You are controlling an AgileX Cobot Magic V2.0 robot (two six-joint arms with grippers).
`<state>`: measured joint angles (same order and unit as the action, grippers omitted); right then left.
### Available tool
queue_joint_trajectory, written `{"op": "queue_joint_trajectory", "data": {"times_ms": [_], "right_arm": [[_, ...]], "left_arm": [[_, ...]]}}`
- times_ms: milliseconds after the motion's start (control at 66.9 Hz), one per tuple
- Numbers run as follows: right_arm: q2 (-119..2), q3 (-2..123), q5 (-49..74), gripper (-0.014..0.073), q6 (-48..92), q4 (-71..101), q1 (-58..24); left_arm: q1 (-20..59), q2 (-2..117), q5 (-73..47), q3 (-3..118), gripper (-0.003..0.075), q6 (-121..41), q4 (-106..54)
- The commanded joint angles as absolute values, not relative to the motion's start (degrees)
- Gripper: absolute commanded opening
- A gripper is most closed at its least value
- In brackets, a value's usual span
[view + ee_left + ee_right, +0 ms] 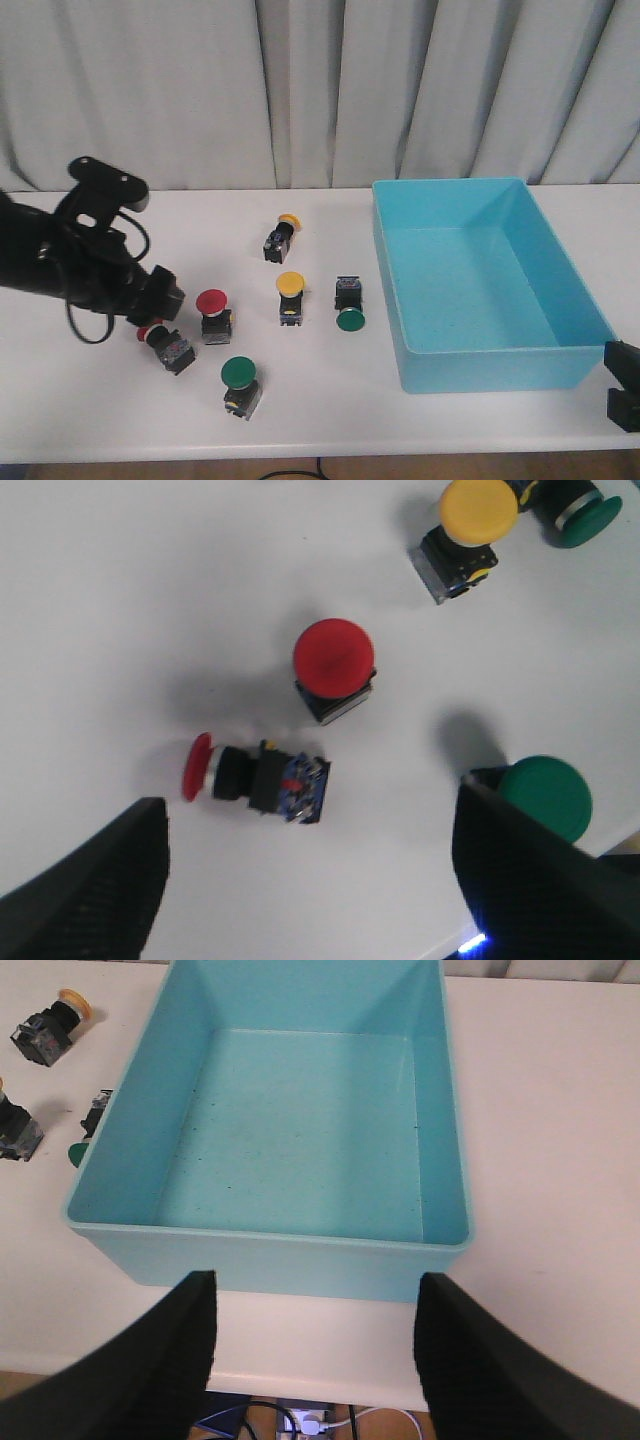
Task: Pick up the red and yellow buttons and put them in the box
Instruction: 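Lower the left gripper onto the red-capped button and close it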
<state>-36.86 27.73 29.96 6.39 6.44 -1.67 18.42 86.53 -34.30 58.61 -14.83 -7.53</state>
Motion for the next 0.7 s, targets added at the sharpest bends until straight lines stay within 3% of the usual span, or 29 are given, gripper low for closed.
{"op": "queue_joint_trajectory", "data": {"times_ms": [0,359,687], "right_arm": [[-37.3,29.6,26.3,0.0438,7.0,6.3,-1.4],[-37.3,29.6,26.3,0.0438,7.0,6.3,-1.4],[-37.3,29.6,26.3,0.0438,7.0,6.3,-1.4]], "left_arm": [[20.2,90.6,-33.2,64.6,0.0565,-14.9,-10.6],[20.7,108.5,-38.8,78.7,0.0565,-4.6,-11.0],[20.6,115.7,-38.6,83.5,0.0525,0.0,-10.5]]}}
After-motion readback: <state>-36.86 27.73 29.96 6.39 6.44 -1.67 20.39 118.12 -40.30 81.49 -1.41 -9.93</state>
